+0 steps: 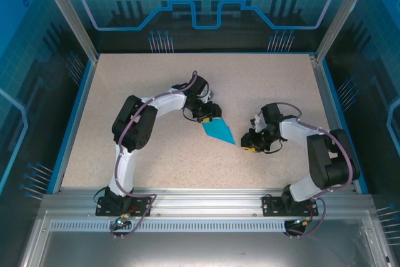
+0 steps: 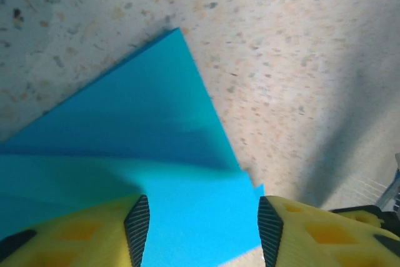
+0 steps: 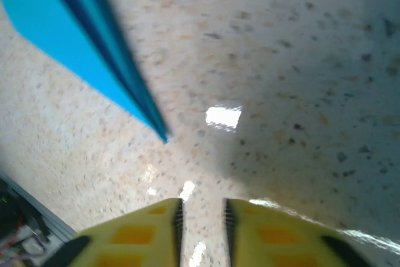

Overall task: Fold a paper plane with a square sheet of paper (fold left side to right side)
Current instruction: Fourth fold the wing at the center of the table, then turn over the paper at the center of the table.

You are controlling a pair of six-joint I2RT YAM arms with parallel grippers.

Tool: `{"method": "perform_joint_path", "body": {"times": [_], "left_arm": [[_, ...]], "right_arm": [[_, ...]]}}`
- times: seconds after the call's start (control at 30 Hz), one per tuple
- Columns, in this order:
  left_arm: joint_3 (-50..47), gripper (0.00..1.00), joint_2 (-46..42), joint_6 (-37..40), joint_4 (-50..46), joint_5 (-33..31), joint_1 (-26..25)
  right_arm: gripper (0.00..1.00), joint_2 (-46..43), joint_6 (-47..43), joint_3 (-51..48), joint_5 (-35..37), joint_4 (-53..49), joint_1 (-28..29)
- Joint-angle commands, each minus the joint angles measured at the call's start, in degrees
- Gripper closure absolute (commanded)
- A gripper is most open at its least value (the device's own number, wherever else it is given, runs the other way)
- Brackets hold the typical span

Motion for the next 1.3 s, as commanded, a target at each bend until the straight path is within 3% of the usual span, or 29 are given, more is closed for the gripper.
{"method": "perform_joint_path", "body": {"times": [0.0, 0.17, 0.33, 0.97, 1.13, 1.27], "left_arm": [[-1.99, 0.40, -9.22, 0.53, -0.93, -0.59, 1.19], [-12.14, 0.35, -16.17, -3.50, 5.27, -1.08, 3.03], [-17.06, 0.37, -13.91, -7.90, 12.85, 2.00, 3.00], [-10.82, 0.46, -0.84, -11.60, 18.03, 6.81, 2.08], [-8.66, 0.52, 0.39, -11.65, 17.75, 7.46, 1.89], [-8.43, 0.67, -0.22, -11.47, 18.63, 7.45, 1.85]], "right_arm": [[0.61, -2.36, -5.24, 4.41, 0.72, -1.35, -1.00], [0.48, 2.44, -8.03, 9.39, -5.06, 6.57, -0.41], [0.46, 8.29, -8.66, 14.18, -5.66, 8.86, 0.20], [0.46, 2.97, -5.26, 10.11, -6.22, 8.59, 0.38], [0.45, 1.48, -5.09, 9.18, -6.28, 8.41, 0.23], [0.45, 0.36, -3.75, 7.07, -7.68, 10.06, -1.01]]}}
